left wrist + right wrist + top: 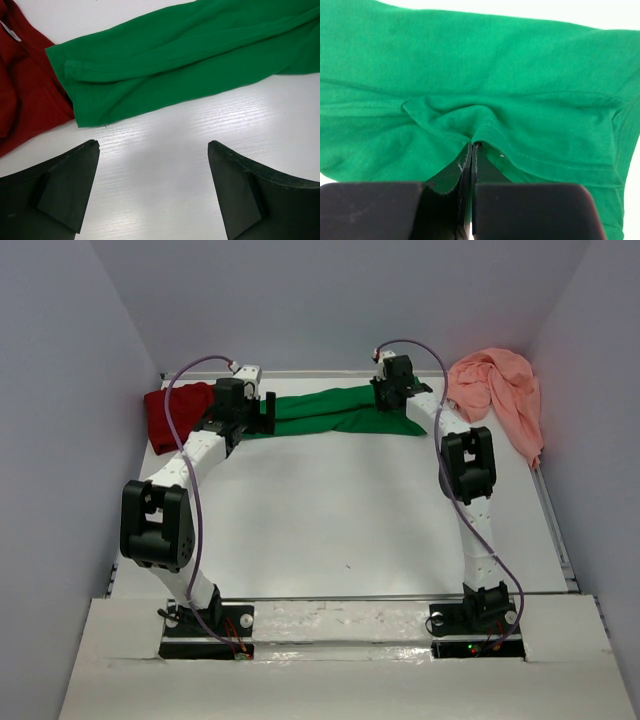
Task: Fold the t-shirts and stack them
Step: Fold the other side of the tshirt into a rectangle
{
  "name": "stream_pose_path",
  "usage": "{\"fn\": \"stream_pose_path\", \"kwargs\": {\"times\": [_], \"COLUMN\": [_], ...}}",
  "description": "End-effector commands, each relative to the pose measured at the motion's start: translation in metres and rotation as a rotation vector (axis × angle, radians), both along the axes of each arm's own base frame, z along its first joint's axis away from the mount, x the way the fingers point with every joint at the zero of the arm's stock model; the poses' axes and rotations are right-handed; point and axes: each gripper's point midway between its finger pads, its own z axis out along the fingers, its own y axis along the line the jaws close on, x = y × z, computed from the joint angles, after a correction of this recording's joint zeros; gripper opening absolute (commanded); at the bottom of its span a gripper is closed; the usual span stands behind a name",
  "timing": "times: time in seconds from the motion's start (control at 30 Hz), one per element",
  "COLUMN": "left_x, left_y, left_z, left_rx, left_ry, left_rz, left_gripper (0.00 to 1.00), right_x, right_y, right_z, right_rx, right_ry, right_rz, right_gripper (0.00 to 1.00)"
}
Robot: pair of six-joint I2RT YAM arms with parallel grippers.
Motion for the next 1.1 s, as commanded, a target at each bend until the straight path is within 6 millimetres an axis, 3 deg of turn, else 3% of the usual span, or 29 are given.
{"fn": "stream_pose_path", "kwargs": {"times": [0.0,0.2,0.37,0.4,0.43,0.47,0.53,0.57,0.63,0.67,0.87,0.97,1.0,1.07], "left_x": [-0.004,-0.005,-0.004,-0.005,-0.005,-0.005,-0.005,-0.005,-0.005,-0.005,-0.002,0.0,0.0,-0.001], "left_y": [-0.008,-0.012,-0.016,-0.018,-0.019,-0.02,-0.023,-0.023,-0.023,-0.025,-0.025,-0.026,-0.029,-0.033], "left_z": [0.029,0.024,0.023,0.022,0.022,0.021,0.019,0.02,0.018,0.017,0.009,0.001,0.0,-0.002], "left_rx": [-0.026,-0.026,-0.026,-0.026,-0.025,-0.025,-0.024,-0.023,-0.019,-0.019,-0.006,0.001,0.002,0.003], "left_ry": [-0.087,-0.084,-0.083,-0.081,-0.081,-0.08,-0.075,-0.077,-0.076,-0.077,-0.073,-0.066,-0.071,-0.074], "left_rz": [-0.026,-0.034,-0.041,-0.046,-0.047,-0.05,-0.055,-0.054,-0.05,-0.053,-0.04,-0.037,-0.039,-0.045], "left_gripper": [0.99,0.99,0.99,0.99,0.99,0.99,0.99,0.99,0.99,0.99,0.99,0.99,0.99,0.99], "right_x": [0.033,0.054,0.064,0.066,0.068,0.074,0.077,0.081,0.085,0.087,0.082,0.068,0.063,0.053], "right_y": [-0.003,-0.004,-0.003,-0.003,-0.004,-0.005,-0.004,-0.005,-0.006,-0.005,-0.004,0.0,0.0,-0.001], "right_z": [0.03,0.036,0.028,0.018,0.017,0.025,0.015,0.021,0.022,0.015,0.029,0.051,0.078,0.082], "right_rx": [-0.012,-0.023,-0.029,-0.041,-0.045,-0.045,-0.057,-0.054,-0.054,-0.057,-0.051,-0.019,-0.002,0.002], "right_ry": [-0.155,-0.211,-0.219,-0.213,-0.216,-0.24,-0.233,-0.251,-0.261,-0.256,-0.259,-0.246,-0.275,-0.257], "right_rz": [-0.03,-0.05,-0.059,-0.056,-0.059,-0.071,-0.067,-0.081,-0.09,-0.091,-0.073,-0.044,-0.044,-0.041], "right_gripper": [0.0,0.0,0.0,0.02,0.08,0.24,0.44,0.69,0.93,1.0,1.0,1.0,1.0,1.0]}}
